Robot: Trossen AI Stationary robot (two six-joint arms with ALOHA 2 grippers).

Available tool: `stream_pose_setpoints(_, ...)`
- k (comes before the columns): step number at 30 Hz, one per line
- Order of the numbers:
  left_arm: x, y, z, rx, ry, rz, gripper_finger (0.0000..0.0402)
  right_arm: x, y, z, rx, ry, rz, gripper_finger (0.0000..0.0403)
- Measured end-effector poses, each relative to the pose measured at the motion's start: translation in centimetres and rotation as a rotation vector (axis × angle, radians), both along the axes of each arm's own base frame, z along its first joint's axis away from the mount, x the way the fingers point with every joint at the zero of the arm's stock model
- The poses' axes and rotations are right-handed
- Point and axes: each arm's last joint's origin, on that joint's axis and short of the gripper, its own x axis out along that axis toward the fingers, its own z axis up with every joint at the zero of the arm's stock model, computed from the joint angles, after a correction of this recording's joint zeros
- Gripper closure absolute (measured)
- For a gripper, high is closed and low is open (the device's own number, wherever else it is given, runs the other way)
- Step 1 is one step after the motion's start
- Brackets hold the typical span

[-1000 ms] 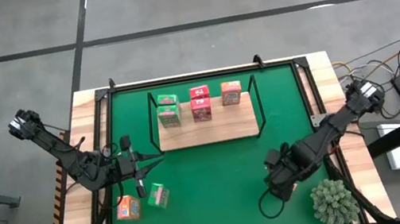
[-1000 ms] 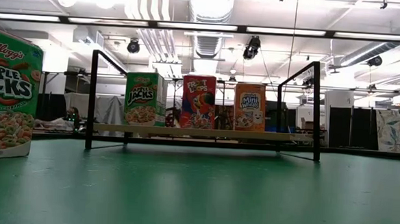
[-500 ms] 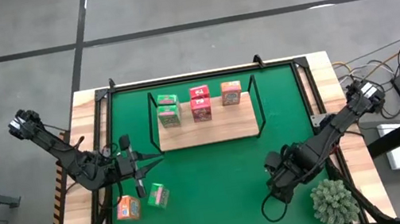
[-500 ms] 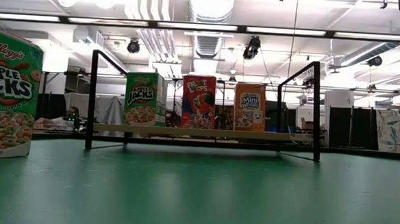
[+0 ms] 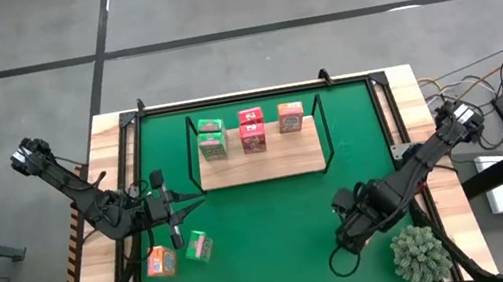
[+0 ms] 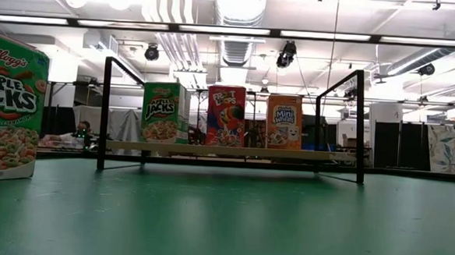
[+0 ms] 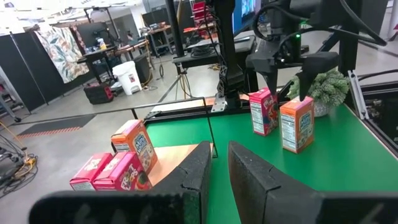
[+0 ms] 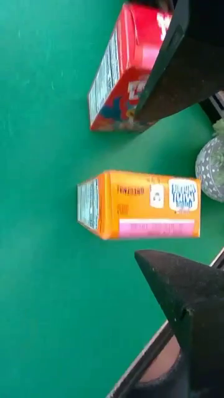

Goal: Stack cereal on shelf
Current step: Put the right orange cereal box on the shelf aligned with the other orange cereal box

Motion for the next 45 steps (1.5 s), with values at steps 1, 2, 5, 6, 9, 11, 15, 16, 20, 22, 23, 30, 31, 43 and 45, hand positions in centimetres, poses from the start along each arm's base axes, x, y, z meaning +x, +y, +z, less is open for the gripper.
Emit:
stream_pose_setpoints(1,0.0,0.0,0.0,0.0,0.0,0.0,0.0362,0.1,0.2,-0.1,0.005,-0.008,0.003,0.0056)
stream_pose_setpoints(2,0.0,0.0,0.0,-0.001,0.0,0.0,0.0362,0.1,0.3,-0.2,0.008,-0.012,0.007,0.0055)
stream_pose_setpoints(5,0.0,0.0,0.0,-0.006,-0.002,0.0,0.0362,0.4,0.7,-0.7,-0.001,0.002,0.016,0.0054)
stream_pose_setpoints(6,0.0,0.0,0.0,-0.008,-0.002,0.001,0.0362,0.5,0.9,-1.0,-0.008,0.01,0.022,0.0054)
stream_pose_setpoints(9,0.0,0.0,0.0,-0.02,-0.004,0.002,0.0362,0.9,1.3,-2.0,-0.03,0.043,0.036,0.0057)
stream_pose_setpoints(11,0.0,0.0,0.0,-0.021,-0.003,0.002,0.0362,1.2,1.5,-2.6,-0.041,0.058,0.065,0.0061)
stream_pose_setpoints(15,0.0,0.0,0.0,-0.021,-0.003,0.002,0.0362,1.6,1.8,-3.6,-0.052,0.089,0.094,0.0078)
stream_pose_setpoints(16,0.0,0.0,0.0,-0.021,-0.003,0.002,0.0362,1.7,1.8,-3.7,-0.053,0.092,0.094,0.0084)
stream_pose_setpoints(20,0.0,0.0,0.0,-0.008,0.0,0.001,0.0362,1.6,1.9,-3.7,-0.039,0.102,0.083,0.0114)
stream_pose_setpoints(22,0.0,0.0,0.0,0.002,0.003,0.0,0.0362,1.6,1.9,-3.6,-0.038,0.101,0.073,0.0131)
stream_pose_setpoints(23,0.0,0.0,0.0,0.003,0.003,0.0,0.0362,1.6,1.8,-3.6,-0.037,0.1,0.07,0.0139)
stream_pose_setpoints(30,0.0,0.0,0.3,0.037,0.005,-0.004,0.0362,1.6,1.8,-3.5,-0.037,0.097,0.071,0.0183)
stream_pose_setpoints(31,0.0,0.0,0.4,0.04,0.003,-0.004,0.0362,1.6,1.8,-3.5,-0.036,0.097,0.071,0.0187)
stream_pose_setpoints(43,0.0,0.0,0.7,0.11,0.014,-0.01,0.0362,1.7,1.8,-3.5,-0.055,0.077,0.073,0.021)
stream_pose_setpoints(45,0.0,0.0,0.7,0.118,0.015,-0.011,0.0362,1.7,1.8,-3.5,-0.054,0.075,0.078,0.0214)
